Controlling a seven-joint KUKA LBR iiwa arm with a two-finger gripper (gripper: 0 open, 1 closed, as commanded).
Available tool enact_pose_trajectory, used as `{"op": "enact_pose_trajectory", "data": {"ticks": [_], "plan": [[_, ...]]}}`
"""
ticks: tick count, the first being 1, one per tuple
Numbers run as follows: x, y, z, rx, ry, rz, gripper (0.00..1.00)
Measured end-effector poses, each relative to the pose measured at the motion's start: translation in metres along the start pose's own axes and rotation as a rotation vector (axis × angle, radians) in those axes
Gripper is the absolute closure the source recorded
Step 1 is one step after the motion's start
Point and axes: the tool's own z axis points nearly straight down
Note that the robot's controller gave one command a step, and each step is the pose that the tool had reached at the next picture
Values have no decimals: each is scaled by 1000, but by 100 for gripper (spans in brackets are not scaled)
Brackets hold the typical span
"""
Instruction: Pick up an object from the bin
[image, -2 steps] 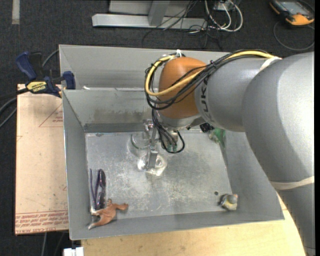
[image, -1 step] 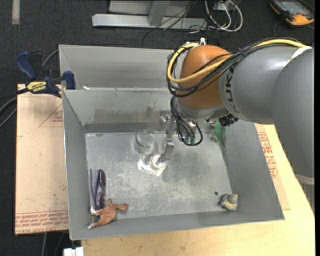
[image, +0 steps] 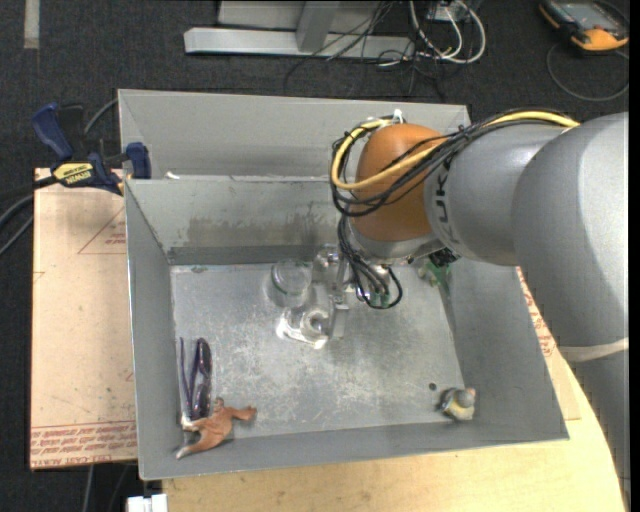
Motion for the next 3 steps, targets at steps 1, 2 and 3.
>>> {"op": "enact_pose_trajectory", "data": {"ticks": [1, 2, 3], "plan": [[27, -5, -6, -1, -28, 41, 0], [21, 26, -8, -4, -1, 352, 100], [21, 26, -8, -4, -2, 352, 100]]}}
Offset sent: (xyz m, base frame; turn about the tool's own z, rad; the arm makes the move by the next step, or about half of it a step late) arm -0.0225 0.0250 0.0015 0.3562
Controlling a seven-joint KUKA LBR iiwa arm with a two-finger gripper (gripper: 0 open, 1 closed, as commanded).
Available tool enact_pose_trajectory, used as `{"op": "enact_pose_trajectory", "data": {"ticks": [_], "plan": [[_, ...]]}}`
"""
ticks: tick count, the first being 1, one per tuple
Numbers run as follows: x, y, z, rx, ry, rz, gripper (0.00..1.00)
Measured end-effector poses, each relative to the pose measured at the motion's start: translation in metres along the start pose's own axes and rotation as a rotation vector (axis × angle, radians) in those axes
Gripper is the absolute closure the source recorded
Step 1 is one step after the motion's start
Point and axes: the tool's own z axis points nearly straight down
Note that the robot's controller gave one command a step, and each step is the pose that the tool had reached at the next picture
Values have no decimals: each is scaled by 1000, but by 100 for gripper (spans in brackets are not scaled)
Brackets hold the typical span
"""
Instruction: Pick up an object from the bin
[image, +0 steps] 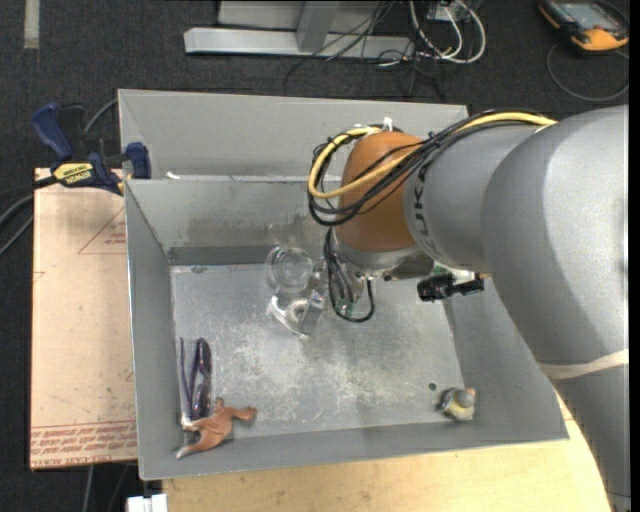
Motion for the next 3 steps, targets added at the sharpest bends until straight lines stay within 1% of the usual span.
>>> {"op": "enact_pose_trajectory", "data": {"ticks": [1, 2, 3], "plan": [[-1, 1, 0, -2, -2, 10, 100], [4, 1, -2, -7, -17, -11, 100], [2, 4, -5, -8, -17, -76, 100]]}}
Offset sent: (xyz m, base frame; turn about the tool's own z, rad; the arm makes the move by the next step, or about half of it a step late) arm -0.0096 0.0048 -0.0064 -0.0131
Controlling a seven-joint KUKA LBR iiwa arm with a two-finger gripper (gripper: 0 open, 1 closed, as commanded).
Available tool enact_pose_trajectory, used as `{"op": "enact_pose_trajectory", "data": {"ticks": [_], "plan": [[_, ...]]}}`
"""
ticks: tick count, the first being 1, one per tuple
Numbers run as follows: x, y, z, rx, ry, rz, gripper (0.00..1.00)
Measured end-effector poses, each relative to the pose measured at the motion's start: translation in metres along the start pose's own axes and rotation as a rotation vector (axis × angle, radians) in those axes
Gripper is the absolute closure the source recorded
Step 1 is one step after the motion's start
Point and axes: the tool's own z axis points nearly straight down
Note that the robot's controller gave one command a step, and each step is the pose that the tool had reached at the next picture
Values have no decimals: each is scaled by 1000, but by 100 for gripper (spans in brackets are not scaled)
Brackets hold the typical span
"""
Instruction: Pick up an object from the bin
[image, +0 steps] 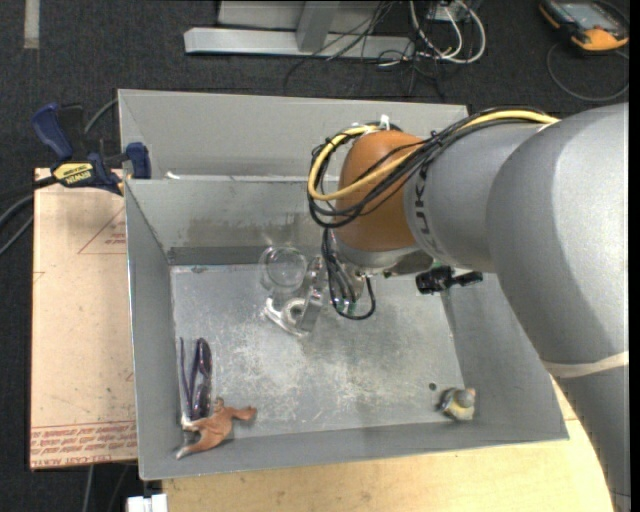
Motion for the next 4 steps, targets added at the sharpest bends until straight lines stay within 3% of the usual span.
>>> {"op": "enact_pose_trajectory", "data": {"ticks": [2, 3, 4], "plan": [[-1, 5, 0, -2, -14, -81, 100], [1, 15, -101, -1, -7, -121, 100], [-4, 16, -90, -2, -14, -116, 100]]}}
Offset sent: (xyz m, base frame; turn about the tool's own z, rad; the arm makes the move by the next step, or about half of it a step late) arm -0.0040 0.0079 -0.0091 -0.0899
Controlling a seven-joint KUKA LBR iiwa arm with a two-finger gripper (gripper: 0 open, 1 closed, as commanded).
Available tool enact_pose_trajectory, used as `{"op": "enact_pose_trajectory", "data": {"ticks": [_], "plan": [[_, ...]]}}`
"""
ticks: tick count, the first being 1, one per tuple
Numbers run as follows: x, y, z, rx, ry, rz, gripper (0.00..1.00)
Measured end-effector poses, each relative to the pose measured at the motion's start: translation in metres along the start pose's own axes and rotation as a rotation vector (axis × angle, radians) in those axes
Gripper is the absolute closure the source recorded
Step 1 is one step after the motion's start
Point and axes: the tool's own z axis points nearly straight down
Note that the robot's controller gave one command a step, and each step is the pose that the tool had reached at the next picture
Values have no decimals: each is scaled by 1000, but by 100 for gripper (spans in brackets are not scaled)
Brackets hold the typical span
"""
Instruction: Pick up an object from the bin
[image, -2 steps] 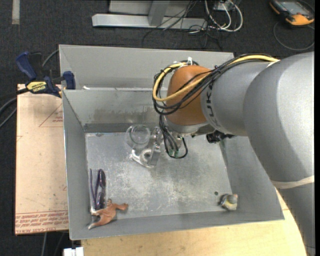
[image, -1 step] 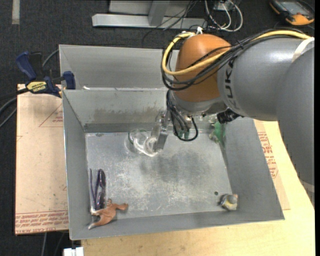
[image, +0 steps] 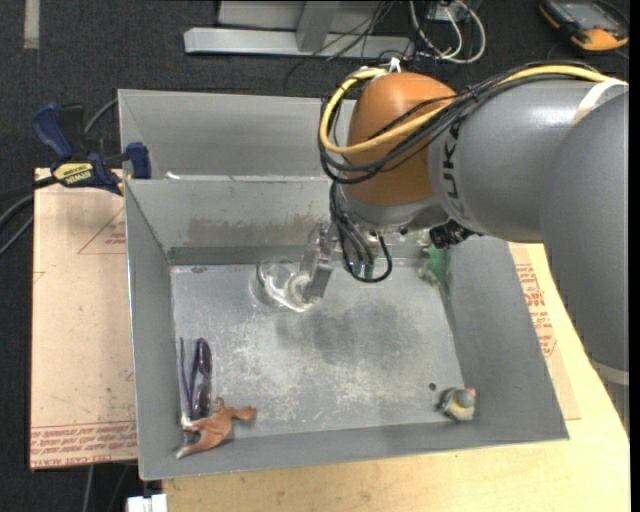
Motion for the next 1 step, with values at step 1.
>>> {"op": "enact_pose_trajectory", "data": {"ticks": [1], "plan": [[4, 23, -6, -1, 3, -59, 100]]}}
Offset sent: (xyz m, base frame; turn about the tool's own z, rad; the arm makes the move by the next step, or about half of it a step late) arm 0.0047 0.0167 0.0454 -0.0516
